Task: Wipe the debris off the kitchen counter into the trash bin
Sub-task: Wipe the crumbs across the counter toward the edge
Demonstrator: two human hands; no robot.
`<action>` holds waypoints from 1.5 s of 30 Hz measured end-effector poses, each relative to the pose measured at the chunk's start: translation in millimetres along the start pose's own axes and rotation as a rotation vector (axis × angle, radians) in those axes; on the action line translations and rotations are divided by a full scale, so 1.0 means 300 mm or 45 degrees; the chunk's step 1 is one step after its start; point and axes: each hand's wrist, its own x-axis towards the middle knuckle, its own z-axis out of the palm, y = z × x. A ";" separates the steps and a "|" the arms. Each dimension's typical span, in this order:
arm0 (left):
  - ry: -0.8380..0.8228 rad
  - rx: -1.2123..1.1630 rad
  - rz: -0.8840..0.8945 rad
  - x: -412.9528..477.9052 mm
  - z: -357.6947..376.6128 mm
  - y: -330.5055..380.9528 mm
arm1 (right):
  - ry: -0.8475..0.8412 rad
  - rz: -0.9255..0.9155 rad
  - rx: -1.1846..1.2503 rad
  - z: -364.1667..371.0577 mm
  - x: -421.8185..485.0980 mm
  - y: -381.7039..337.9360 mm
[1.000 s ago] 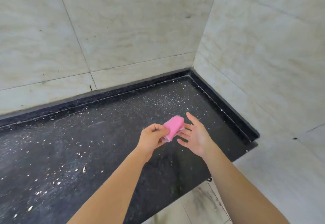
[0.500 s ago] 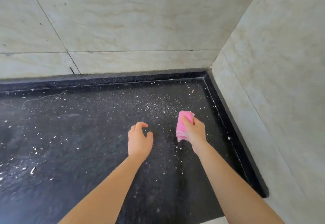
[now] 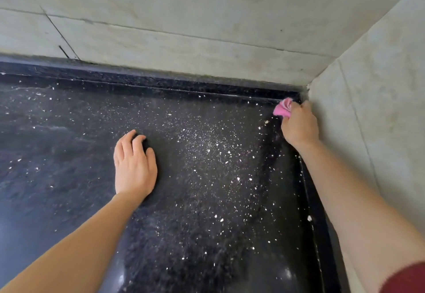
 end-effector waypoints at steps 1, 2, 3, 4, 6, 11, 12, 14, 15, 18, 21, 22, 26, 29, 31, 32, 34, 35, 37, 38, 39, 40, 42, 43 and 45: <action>0.015 -0.002 -0.001 -0.001 0.005 -0.004 | -0.018 -0.045 -0.115 0.015 0.032 0.005; 0.027 -0.007 -0.001 -0.002 0.007 -0.006 | -0.040 -0.082 -0.219 0.031 0.055 0.009; 0.036 -0.008 0.010 -0.002 0.008 -0.009 | -0.054 -0.104 -0.282 0.047 0.069 0.010; 0.037 -0.003 0.022 0.001 0.011 -0.012 | -0.058 -0.095 -0.288 0.067 0.081 0.007; 0.028 0.011 0.038 0.004 0.012 -0.013 | -0.038 0.026 -0.123 0.091 0.073 -0.013; -0.052 0.022 0.000 0.004 0.005 -0.004 | -0.095 -0.045 0.262 0.091 -0.092 -0.104; -0.066 0.022 -0.011 0.005 0.002 -0.001 | -0.183 -0.160 0.314 0.087 -0.136 -0.121; -0.085 0.024 -0.011 0.005 -0.003 0.001 | -0.392 -0.314 0.457 0.066 -0.194 -0.142; -0.090 0.024 -0.011 0.005 -0.005 0.003 | -0.409 -0.344 0.503 0.048 -0.193 -0.141; -0.100 0.027 -0.029 0.009 -0.004 0.003 | -0.054 -0.237 0.319 0.007 -0.073 -0.096; -0.094 0.025 -0.034 0.010 -0.001 -0.002 | -0.037 -0.109 -0.209 0.001 0.077 -0.043; -0.092 0.019 -0.035 0.009 0.000 -0.002 | -0.097 -0.098 -0.317 0.012 0.111 -0.037; -0.071 0.006 -0.026 0.011 0.006 -0.004 | -0.086 0.009 -0.184 0.078 0.166 -0.090; -0.076 0.019 -0.013 0.011 0.007 -0.009 | -0.059 -0.015 -0.040 0.114 0.134 -0.146; -0.084 0.023 -0.012 0.008 0.004 -0.012 | -0.152 -0.279 0.070 0.101 0.103 -0.165; -0.084 0.021 -0.015 0.009 0.002 -0.012 | -0.197 -0.407 0.140 0.084 0.096 -0.162; -0.087 0.023 -0.016 0.009 0.002 -0.012 | -0.104 -0.464 0.188 0.053 0.109 -0.133; -0.088 0.024 -0.012 0.010 0.003 -0.011 | -0.018 -0.392 0.154 0.041 0.118 -0.116; -0.081 0.027 -0.010 0.011 0.004 -0.011 | 0.053 -0.174 0.047 0.039 0.128 -0.109; -0.078 0.029 -0.009 0.012 0.005 -0.011 | 0.036 -0.068 0.013 0.046 0.124 -0.131; -0.077 0.031 -0.007 0.011 0.006 -0.013 | 0.025 0.025 0.016 0.062 0.113 -0.170; -0.078 0.033 -0.007 0.011 0.007 -0.014 | 0.027 0.084 0.062 0.083 0.100 -0.221; -0.083 0.036 -0.010 0.010 0.008 -0.017 | 0.020 0.105 0.216 0.112 0.060 -0.343; -0.085 0.034 -0.011 0.009 0.007 -0.017 | 0.014 0.075 0.293 0.120 0.038 -0.401; -0.087 0.024 -0.013 0.008 0.007 -0.017 | -0.024 -0.051 0.396 0.136 0.003 -0.479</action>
